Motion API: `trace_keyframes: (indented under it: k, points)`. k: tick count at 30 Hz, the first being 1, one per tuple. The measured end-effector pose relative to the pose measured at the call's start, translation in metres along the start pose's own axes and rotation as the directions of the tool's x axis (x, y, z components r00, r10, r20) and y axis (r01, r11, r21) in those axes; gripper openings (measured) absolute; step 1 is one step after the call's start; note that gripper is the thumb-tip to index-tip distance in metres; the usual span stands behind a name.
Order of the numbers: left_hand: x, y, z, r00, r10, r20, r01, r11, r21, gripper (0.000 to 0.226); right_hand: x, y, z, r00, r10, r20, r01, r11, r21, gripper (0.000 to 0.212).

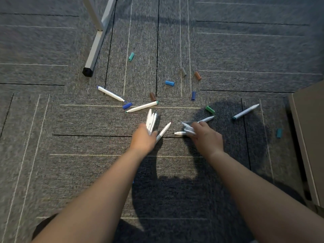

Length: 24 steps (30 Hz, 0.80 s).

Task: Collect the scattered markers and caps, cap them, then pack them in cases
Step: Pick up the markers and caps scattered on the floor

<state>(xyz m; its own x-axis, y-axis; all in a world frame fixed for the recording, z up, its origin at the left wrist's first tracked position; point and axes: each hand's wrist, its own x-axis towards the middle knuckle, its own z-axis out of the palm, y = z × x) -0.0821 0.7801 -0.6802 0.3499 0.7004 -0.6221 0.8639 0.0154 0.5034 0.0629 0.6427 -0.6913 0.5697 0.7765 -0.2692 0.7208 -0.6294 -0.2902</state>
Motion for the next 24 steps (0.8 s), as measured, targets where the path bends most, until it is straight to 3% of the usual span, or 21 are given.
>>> trace_keyframes:
  k: [10,12,14,16,18,20,22,24]
  points:
    - [0.004,0.005,0.018,0.999,-0.049,0.011,0.046,0.979,0.199,0.025,0.003,-0.004,-0.006,0.961,0.009,0.277,0.038,0.986,-0.164,0.027]
    - [0.003,0.006,0.018,0.998,-0.053,0.017,0.050,0.986,0.158,0.026,-0.002,-0.001,-0.005,0.968,0.069,0.242,-0.038,0.991,-0.131,0.022]
    - [0.003,0.006,0.018,0.999,-0.053,-0.002,0.053,0.997,0.062,0.023,-0.004,0.003,-0.006,0.965,0.215,0.148,-0.228,0.971,0.072,0.022]
    - [0.005,0.007,0.015,0.998,-0.064,-0.026,0.063,0.996,-0.064,0.022,0.003,0.008,-0.007,0.903,0.422,0.077,-0.413,0.806,0.424,0.023]
    - [0.010,0.010,0.010,0.995,-0.093,-0.044,0.083,0.979,-0.184,0.021,0.015,0.011,-0.011,0.802,0.589,0.100,-0.486,0.544,0.684,0.013]
    - [0.016,0.013,0.004,0.988,-0.139,-0.070,0.107,0.932,-0.346,0.021,0.028,0.015,-0.016,0.731,0.670,0.131,-0.523,0.427,0.738,0.013]
    - [0.023,0.018,-0.004,0.979,-0.187,-0.077,0.126,0.861,-0.492,0.021,0.039,0.017,-0.020,0.685,0.712,0.155,-0.597,0.427,0.680,0.032]
    - [0.031,0.019,-0.013,0.971,-0.200,-0.128,0.119,0.876,-0.468,0.029,0.046,0.018,-0.019,0.641,0.740,0.203,-0.666,0.404,0.627,0.045]
